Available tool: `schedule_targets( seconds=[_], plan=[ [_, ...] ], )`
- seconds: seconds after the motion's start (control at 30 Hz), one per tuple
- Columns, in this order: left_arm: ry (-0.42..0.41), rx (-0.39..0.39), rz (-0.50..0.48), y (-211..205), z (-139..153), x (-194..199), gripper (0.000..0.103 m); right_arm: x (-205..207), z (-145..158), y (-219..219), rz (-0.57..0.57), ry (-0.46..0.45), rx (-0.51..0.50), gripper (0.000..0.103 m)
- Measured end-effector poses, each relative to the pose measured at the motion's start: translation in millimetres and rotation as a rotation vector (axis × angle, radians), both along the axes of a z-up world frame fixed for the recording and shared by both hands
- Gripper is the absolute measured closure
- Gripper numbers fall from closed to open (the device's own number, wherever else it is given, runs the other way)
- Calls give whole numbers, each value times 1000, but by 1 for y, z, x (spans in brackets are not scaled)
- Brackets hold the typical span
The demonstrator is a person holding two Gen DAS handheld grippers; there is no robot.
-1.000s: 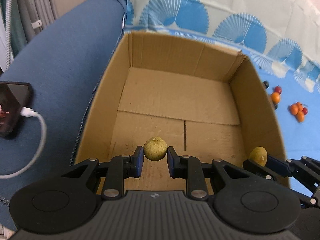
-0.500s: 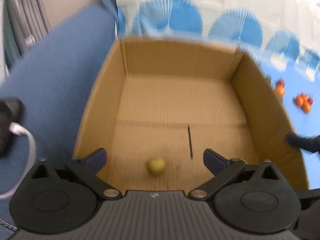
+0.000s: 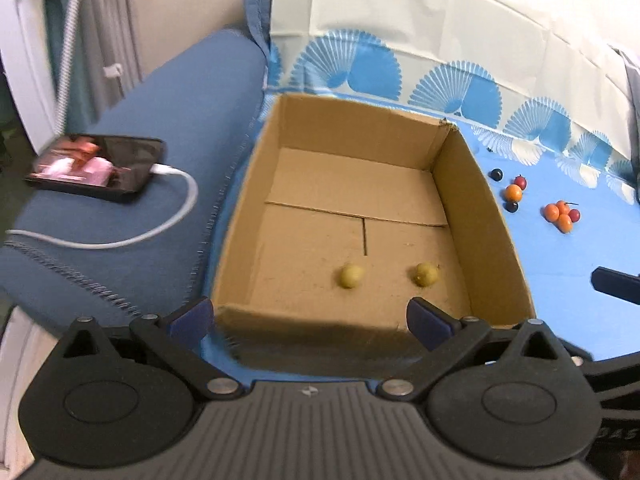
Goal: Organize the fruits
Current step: 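Open the left tool over the box while the right tool releases its fruit, then withdraw both tools from the box and move toward the oranges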
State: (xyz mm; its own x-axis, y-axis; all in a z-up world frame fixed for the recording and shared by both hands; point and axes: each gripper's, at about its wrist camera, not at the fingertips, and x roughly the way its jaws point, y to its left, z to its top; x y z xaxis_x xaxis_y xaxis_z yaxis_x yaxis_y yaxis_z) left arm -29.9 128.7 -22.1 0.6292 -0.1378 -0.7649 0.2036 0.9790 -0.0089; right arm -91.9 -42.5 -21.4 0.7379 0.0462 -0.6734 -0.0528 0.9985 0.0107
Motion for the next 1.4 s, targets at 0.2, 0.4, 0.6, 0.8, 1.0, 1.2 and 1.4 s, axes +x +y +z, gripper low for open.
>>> schedule_targets(
  seconds=[0.2, 0.4, 0.6, 0.8, 1.0, 1.2, 1.4],
  plan=[
    [-57, -23, 3, 8, 30, -35, 0, -42, 30, 10, -35, -97, 51, 1],
    [-111, -27, -31, 0, 47, -64, 0, -77, 42, 12, -62, -132, 78, 1],
    [-132, -35, -54, -4, 56, -82, 0, -96, 48, 9, -96, -152, 89, 1],
    [-153, -35, -50, -3, 61, -90, 0, -104, 51, 8, -105, -165, 99, 1],
    [-149, -38, -50, -3, 62, -91, 0, -105, 52, 7, -101, -170, 104, 1],
    [-145, -36, -54, -2, 63, -88, 0, -104, 52, 6, -107, -168, 109, 1],
    [-140, -27, -57, -5, 62, -87, 0, -103, 51, 7, -111, -158, 114, 1]
  ],
)
